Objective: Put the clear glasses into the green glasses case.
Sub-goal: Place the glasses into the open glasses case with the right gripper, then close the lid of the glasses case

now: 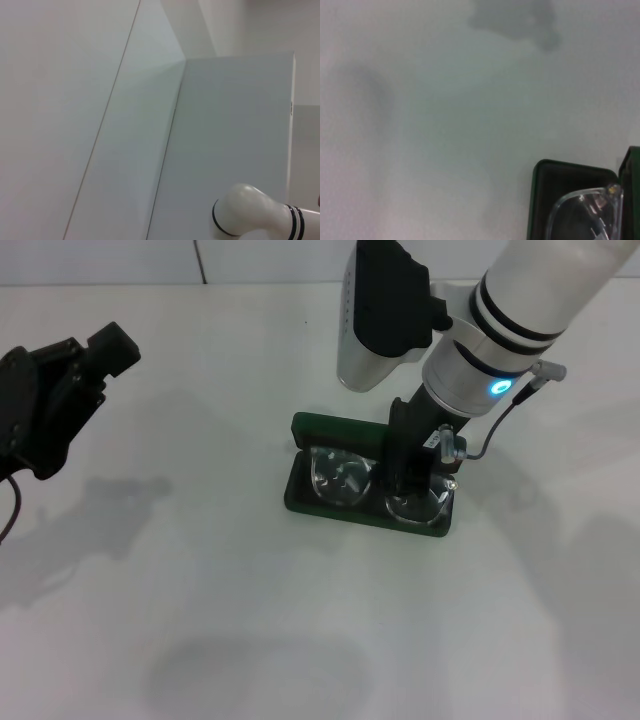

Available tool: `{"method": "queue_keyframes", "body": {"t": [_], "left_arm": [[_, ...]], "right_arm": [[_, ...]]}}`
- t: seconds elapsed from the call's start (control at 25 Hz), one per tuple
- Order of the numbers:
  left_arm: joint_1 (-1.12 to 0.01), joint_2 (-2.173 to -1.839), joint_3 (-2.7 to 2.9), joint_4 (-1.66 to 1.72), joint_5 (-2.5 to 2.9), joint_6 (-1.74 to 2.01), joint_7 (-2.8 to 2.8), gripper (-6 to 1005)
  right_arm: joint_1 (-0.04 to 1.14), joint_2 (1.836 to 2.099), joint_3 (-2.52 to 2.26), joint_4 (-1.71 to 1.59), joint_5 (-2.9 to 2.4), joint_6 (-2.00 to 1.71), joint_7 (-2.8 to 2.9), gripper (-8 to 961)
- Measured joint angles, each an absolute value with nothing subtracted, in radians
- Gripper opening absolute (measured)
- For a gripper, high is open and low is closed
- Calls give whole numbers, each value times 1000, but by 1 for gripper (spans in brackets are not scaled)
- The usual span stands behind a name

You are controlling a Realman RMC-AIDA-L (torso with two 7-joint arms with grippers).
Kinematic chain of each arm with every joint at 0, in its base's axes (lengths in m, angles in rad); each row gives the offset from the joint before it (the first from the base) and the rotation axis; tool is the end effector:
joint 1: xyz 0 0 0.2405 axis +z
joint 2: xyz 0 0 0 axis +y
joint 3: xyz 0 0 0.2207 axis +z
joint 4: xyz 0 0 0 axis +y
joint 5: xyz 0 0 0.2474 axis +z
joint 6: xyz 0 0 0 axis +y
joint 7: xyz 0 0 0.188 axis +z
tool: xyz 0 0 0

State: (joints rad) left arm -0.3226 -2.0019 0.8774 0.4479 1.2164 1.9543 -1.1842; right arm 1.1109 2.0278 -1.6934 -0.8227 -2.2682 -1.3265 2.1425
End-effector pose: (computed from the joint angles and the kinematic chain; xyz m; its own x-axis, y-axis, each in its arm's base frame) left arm -0.2234 0.2913 0.0545 0.3416 0.0564 0.9381 0.3993 -0.9123 -0.0906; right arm 0.0663 0.3972 -0.1220 0.9120 -0.0065 0.4102 0.0231 -0.9975 -0.0671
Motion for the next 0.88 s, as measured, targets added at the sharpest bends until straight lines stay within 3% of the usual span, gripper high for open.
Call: {"method": "queue_keyframes", "body": {"t": [0.48,0.68,0.88], "left_arm": [[-326,-2001,869,448,1216,1956,-1191,31],[-330,-2000,868,448,1216,1956,-1192,31],[-344,-2001,869,448,1224,1954,-1192,31]], "right_arm": [[1033,2023,-1648,-972,-2274,-1367,2157,115],[940,2023,-1560,-1094,-2275,-1420,2157,116],[777,2024,-1524,-1256,-2259,-1411,2157,115]]}}
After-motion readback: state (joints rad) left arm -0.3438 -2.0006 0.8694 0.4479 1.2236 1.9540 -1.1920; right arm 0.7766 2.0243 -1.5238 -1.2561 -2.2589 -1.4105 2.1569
